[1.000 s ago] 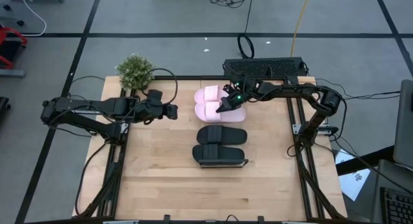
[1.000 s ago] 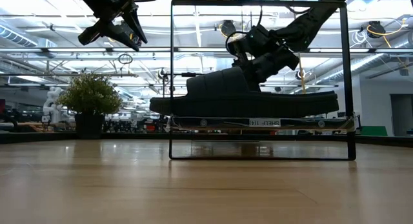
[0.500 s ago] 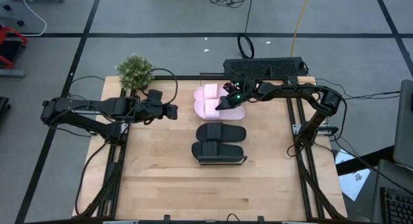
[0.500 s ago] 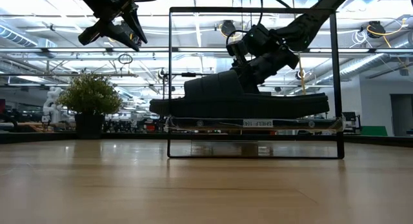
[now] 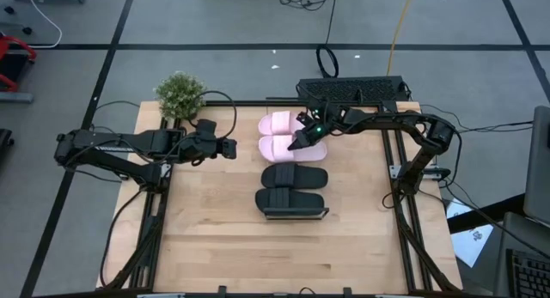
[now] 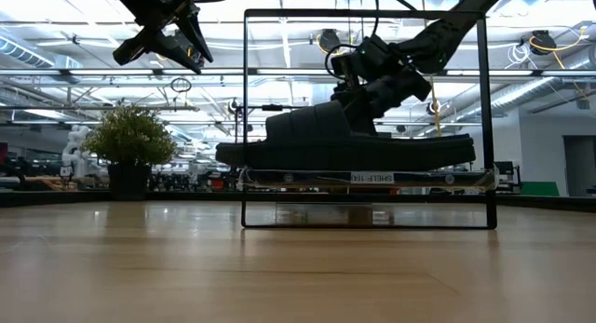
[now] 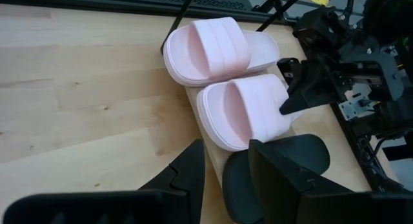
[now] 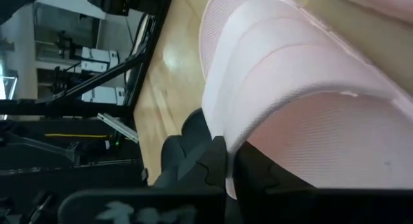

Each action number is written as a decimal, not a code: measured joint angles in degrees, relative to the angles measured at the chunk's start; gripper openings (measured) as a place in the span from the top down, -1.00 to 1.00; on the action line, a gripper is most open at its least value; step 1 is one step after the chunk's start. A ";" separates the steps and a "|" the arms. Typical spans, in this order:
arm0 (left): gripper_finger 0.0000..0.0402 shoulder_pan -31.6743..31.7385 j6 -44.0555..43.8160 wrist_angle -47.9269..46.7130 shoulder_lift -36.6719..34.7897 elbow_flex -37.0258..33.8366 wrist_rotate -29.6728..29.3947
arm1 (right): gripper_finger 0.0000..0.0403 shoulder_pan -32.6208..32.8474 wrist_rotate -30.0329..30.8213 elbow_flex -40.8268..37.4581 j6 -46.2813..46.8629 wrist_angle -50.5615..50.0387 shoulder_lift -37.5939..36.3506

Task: Pick and place slides into the shelf
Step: Put the pink slipper on the shelf

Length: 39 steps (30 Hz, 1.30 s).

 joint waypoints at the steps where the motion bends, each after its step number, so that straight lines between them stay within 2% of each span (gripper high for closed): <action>1: 0.43 0.00 -0.05 0.03 0.00 0.00 -0.01 | 1.00 0.00 0.02 0.34 -0.22 -0.14 0.00; 24: 0.43 0.00 0.20 0.09 0.00 0.00 -0.49 | 1.00 0.13 -0.84 2.36 -7.69 -7.53 0.02; 39: 0.43 0.00 0.29 0.05 0.00 0.00 -0.95 | 1.00 0.13 -4.16 2.36 -7.40 -7.27 0.02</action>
